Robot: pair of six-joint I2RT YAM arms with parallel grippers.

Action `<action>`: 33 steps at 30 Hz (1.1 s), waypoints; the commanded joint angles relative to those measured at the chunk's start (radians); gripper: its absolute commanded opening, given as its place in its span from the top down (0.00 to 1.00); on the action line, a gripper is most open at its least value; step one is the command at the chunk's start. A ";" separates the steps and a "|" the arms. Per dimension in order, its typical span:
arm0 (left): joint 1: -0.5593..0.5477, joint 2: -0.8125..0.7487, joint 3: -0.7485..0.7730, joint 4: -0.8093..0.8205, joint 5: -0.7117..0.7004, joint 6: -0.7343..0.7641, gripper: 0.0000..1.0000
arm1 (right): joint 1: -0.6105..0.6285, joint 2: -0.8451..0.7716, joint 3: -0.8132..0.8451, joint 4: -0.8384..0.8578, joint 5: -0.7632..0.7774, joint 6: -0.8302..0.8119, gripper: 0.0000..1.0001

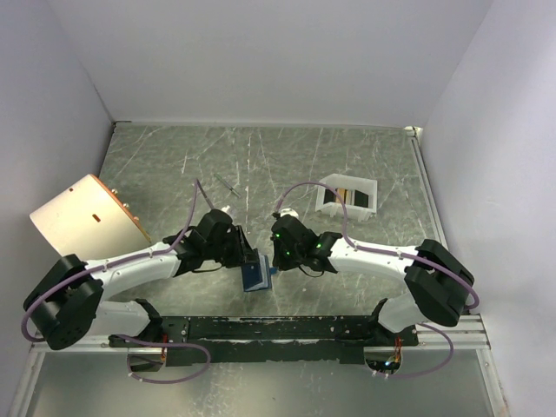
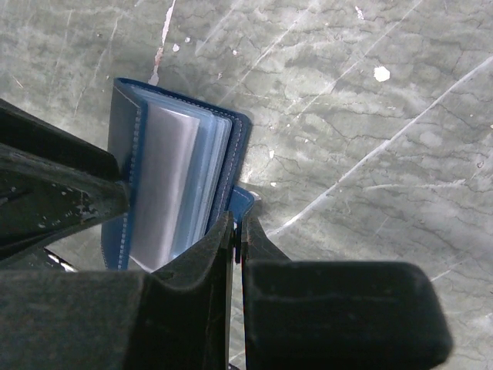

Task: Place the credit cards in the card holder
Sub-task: Close the card holder at the center of the board.

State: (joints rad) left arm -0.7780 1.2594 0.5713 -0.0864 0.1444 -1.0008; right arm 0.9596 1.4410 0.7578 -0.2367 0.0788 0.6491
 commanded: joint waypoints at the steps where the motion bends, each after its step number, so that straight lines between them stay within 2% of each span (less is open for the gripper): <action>1: 0.001 0.020 -0.010 0.141 0.107 0.021 0.57 | 0.001 -0.019 -0.007 0.002 0.016 0.001 1.00; 3: 0.000 0.020 -0.007 0.154 0.112 0.022 0.55 | 0.001 -0.015 0.001 0.000 0.015 -0.003 1.00; 6: 0.001 0.023 0.022 0.051 0.043 0.029 0.55 | 0.001 -0.015 0.007 -0.005 0.014 -0.006 1.00; 12: 0.000 -0.041 0.032 -0.052 -0.066 0.014 0.58 | 0.002 -0.013 0.010 -0.011 0.014 -0.008 1.00; 18: 0.000 -0.056 0.060 -0.179 -0.160 0.017 0.65 | 0.001 -0.013 0.006 -0.010 0.014 -0.008 1.00; 23: 0.001 -0.043 0.022 -0.099 -0.108 0.040 0.78 | -0.001 -0.013 0.015 -0.018 0.019 -0.012 1.00; 30: 0.000 0.050 0.027 0.016 -0.002 0.090 0.79 | -0.003 -0.022 0.033 -0.024 0.017 -0.010 0.99; 33: 0.001 0.102 0.032 0.020 0.012 0.088 0.79 | -0.004 -0.038 0.038 -0.033 0.022 -0.003 0.89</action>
State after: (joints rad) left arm -0.7780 1.3079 0.5957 -0.1207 0.1013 -0.9421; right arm 0.9588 1.4395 0.7670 -0.2569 0.0792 0.6472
